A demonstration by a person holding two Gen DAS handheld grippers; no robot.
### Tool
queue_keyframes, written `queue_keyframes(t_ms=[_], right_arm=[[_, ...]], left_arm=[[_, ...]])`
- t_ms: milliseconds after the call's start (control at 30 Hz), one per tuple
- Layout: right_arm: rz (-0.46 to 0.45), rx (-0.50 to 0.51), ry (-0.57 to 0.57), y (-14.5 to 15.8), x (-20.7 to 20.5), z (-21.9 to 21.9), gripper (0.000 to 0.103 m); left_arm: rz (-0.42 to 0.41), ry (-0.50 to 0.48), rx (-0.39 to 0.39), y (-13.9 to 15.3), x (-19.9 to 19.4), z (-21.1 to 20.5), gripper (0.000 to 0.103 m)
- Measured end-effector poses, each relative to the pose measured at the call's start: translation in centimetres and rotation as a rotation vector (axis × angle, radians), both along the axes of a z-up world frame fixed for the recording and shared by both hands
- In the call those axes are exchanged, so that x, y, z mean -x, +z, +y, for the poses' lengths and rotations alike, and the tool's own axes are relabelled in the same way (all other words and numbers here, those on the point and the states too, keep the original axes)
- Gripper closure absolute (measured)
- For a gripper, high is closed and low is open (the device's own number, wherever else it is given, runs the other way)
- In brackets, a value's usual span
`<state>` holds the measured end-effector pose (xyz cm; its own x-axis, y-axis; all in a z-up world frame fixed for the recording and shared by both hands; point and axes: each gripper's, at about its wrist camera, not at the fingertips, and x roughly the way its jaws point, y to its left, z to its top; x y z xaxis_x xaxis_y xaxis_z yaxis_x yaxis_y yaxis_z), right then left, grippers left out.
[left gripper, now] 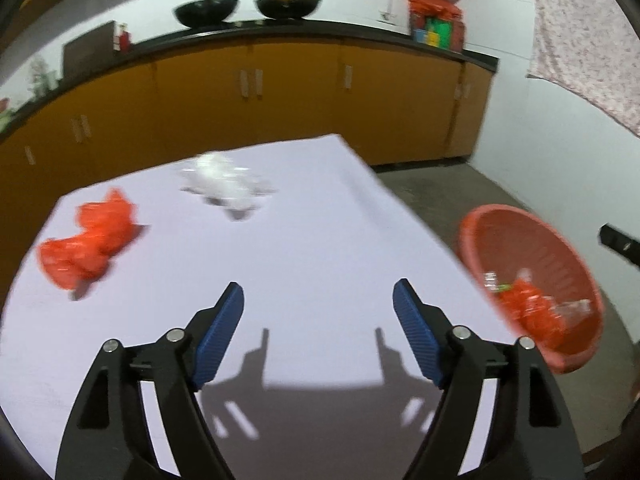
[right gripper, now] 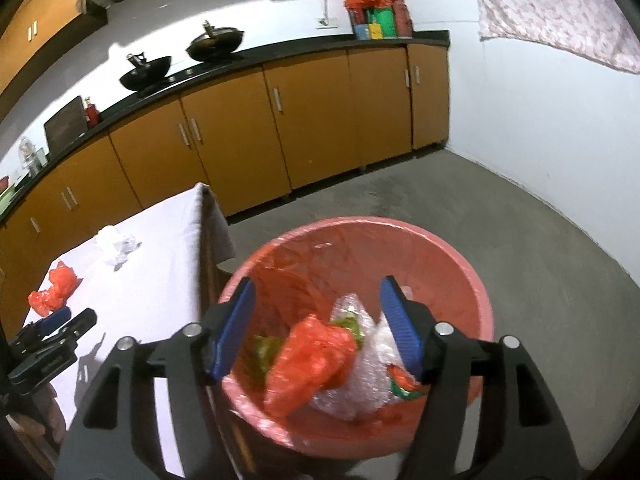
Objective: Collect trash
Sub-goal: 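Withdraw both open tools from the basket back over the table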
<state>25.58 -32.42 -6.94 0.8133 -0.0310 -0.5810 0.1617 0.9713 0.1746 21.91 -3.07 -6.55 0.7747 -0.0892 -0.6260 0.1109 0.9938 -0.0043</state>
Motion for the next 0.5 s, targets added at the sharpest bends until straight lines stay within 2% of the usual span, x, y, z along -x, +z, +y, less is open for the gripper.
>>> queue_keyframes(t_ms=[100, 167, 400, 500], right_arm=[[-0.011, -0.002, 0.028, 0.4, -0.5, 1.6, 0.026], [-0.014, -0.006, 0.056, 0.6, -0.9, 3.0, 0.024], [0.0, -0.007, 0.165, 0.4, -2.7, 9.1, 0.02], [0.009, -0.005, 0.211, 0.2, -3.5, 11.7, 0.02]], left_arm=[[-0.03, 0.072, -0.038, 0.3, 0.9, 3.3, 0.014], [-0.048, 0.129, -0.058, 0.7, 1.3, 5.3, 0.007], [-0.058, 0.346, -0.074, 1.1, 0.8, 13.9, 0.002], [-0.052, 0.403, -0.068, 1.1, -0.2, 16.5, 0.002]])
